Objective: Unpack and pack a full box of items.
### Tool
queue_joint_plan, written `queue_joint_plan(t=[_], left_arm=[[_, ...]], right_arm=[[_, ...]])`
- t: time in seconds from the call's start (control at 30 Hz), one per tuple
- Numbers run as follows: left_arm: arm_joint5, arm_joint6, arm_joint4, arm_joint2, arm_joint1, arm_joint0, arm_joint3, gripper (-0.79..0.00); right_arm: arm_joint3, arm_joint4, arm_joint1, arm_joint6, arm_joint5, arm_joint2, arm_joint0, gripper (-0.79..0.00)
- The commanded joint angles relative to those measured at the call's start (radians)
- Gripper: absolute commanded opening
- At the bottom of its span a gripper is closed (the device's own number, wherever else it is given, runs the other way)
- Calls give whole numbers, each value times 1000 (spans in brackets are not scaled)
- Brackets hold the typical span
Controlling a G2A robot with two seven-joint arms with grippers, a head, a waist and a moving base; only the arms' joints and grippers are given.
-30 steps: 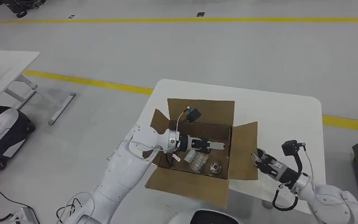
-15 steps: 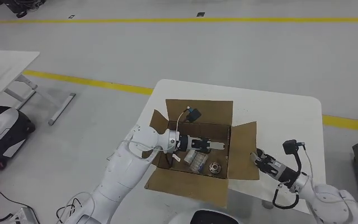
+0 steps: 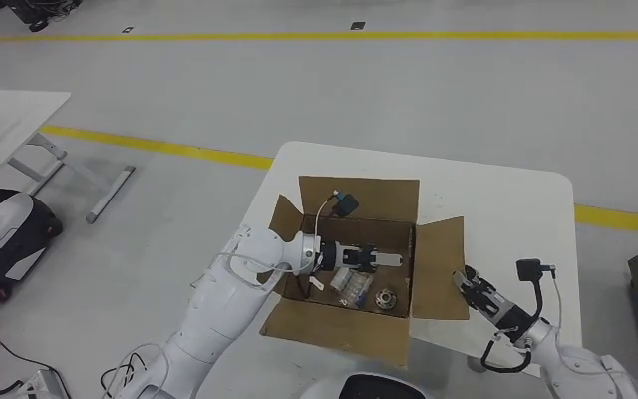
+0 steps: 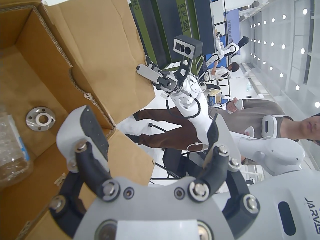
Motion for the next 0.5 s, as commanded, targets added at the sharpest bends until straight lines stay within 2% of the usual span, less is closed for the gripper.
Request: queue_joint_plan(t=[0.0,0.17,0.47], left_arm=[[1,5,18,6,2,-5,-2,0],[18,19,46,32,3,-20,0,0],[23,22,28,54,5,-60,11,0]], right_arm=[[-14,14,0,-30,15,9,-22,-785],[-53,13,-1,-72,39,23,-62,-785],[-77,-12,-15,-265,84,25,-111,-785]])
